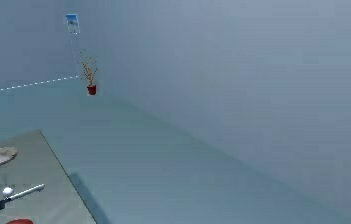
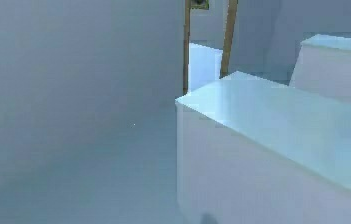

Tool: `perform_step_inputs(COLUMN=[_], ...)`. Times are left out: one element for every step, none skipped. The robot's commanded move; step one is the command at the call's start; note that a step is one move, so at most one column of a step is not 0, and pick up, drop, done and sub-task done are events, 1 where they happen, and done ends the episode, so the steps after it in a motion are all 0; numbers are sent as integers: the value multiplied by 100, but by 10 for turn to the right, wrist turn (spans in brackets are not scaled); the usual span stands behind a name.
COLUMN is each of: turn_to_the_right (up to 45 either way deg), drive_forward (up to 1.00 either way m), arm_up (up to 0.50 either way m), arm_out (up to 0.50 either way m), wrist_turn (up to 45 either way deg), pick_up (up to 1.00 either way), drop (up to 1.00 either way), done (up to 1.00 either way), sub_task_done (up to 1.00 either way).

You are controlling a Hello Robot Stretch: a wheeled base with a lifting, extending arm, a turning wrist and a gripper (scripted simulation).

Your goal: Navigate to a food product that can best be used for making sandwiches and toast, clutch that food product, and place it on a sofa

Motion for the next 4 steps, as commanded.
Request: perform_step_inputs(turn_to_the_right=[0, -390, 0, -90], drive_forward=[55, 0, 100, 0], arm_up=[0, 0, 0, 0], arm_out=[0, 0, 0, 0], wrist_turn=[0, 0, 0, 0], pick_up=[0, 0, 0, 0], drop=[0, 0, 0, 0], done=[0, 0, 0, 0], sub_task_done=[0, 0, 0, 0])
